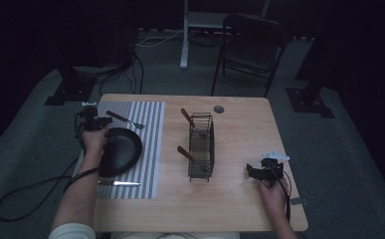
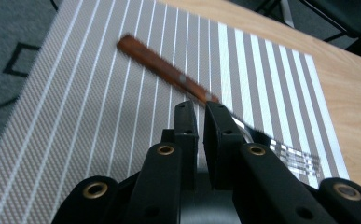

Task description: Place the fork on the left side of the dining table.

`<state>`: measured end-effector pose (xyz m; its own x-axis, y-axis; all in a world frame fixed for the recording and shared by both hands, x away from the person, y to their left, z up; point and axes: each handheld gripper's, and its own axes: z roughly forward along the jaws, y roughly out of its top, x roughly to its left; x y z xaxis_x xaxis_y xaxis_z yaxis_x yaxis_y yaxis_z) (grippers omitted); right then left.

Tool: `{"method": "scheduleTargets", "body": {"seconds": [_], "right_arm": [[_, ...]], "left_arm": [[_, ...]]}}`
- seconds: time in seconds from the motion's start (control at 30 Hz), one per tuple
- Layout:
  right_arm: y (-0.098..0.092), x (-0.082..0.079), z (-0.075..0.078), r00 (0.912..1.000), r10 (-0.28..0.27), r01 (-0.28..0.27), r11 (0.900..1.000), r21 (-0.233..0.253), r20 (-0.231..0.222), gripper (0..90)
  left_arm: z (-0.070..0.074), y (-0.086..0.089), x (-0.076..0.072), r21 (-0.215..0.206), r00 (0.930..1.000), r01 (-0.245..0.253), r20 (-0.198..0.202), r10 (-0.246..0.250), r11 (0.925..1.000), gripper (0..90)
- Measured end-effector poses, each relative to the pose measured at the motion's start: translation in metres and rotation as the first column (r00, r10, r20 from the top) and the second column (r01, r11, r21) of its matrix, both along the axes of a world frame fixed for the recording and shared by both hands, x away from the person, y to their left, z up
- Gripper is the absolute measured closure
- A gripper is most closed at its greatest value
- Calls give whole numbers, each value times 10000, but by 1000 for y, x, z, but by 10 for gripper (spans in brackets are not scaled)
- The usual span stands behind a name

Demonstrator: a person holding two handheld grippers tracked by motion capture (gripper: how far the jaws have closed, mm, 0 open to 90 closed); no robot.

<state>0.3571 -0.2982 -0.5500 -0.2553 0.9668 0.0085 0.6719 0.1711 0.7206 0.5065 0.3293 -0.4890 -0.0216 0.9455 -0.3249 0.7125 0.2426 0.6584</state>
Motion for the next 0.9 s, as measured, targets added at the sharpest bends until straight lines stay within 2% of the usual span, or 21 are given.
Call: {"method": "scheduleTargets", "body": {"seconds": [0.13,0.23,0.3,0.4,0.53,0.63,0.77,0.83,0.87,0.9], "right_arm": [[0,0,0,10000,2,-2,10000,-1,1,124],[0,0,0,10000,0,0,10000,3,0,124],[0,0,0,10000,1,-1,10000,2,3,124],[0,0,0,10000,-10,10,10000,10,1,124],[0,-1,0,10000,-33,33,10000,8,0,124],[0,-1,0,10000,-40,40,10000,7,3,124],[0,-1,0,10000,-41,41,10000,10,4,124],[0,-1,0,10000,-44,44,10000,17,4,124],[0,-1,0,10000,-42,42,10000,14,8,124],[0,-1,0,10000,-44,44,10000,16,5,124]], "left_arm": [[8,0,16,265,9999,120,81,-122,9996,837],[9,-3,32,447,9995,302,85,-306,9985,837],[7,-5,43,619,9994,340,-52,-337,9975,837],[0,-7,59,1119,9980,486,-451,-438,9925,838],[-11,-12,75,1332,9941,645,-949,-521,9890,837],[-16,-16,84,1507,9921,870,-1033,-718,9847,837],[-25,-21,90,1818,9880,912,-1398,-661,9791,837],[-27,-22,91,1961,9825,1067,-1714,-731,9748,835],[-29,-21,91,1890,9783,1223,-1884,-863,9743,834],[-29,-21,90,1890,9776,1274,-1899,-910,9737,823]]}}
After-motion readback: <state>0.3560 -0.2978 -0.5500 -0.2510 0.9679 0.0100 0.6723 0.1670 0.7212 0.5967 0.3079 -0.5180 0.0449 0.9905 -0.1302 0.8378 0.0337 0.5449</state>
